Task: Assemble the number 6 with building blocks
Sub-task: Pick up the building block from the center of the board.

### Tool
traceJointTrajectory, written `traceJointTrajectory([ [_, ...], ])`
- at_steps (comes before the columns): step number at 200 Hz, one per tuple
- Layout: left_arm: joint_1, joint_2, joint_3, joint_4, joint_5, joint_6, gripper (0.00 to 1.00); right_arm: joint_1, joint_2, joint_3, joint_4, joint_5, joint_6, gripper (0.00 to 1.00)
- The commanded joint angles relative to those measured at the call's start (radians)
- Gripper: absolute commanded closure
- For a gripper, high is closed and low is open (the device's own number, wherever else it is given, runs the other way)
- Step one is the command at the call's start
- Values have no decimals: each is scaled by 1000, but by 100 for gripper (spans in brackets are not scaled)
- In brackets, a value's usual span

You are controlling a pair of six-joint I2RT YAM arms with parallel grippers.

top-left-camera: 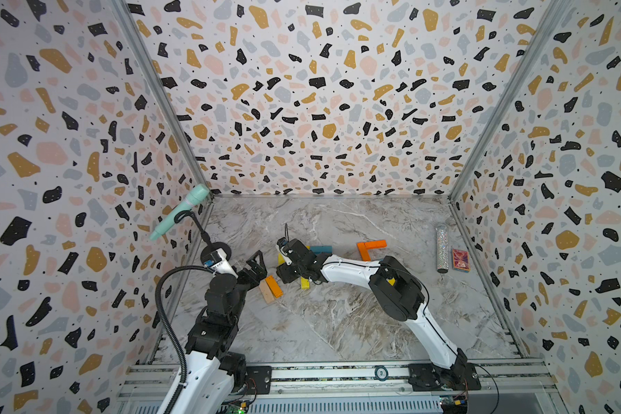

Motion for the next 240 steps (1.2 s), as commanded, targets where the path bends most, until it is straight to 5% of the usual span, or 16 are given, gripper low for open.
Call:
traceJointTrajectory([
  [1, 6, -36, 19, -62, -40, -5, 1, 1, 15, 78, -38, 29, 8, 35],
  [90, 8, -39, 21, -86, -49, 2, 1, 7, 227, 366, -198, 71, -68, 35],
  [143, 9, -21, 32, -91, -63, 15, 0, 9, 247, 394, -252, 101, -136, 57],
  [178, 9, -2, 40, -89, -44, 18, 1, -5, 172, 316, -132, -72, -138, 74],
  [213, 11, 38, 63, -92, 4, 40, 1, -5, 36, 256, -78, -93, -195, 77],
  [240, 10, 123, 75, -51, 91, 62, 1, -39, -171, 36, 17, -125, -233, 78],
])
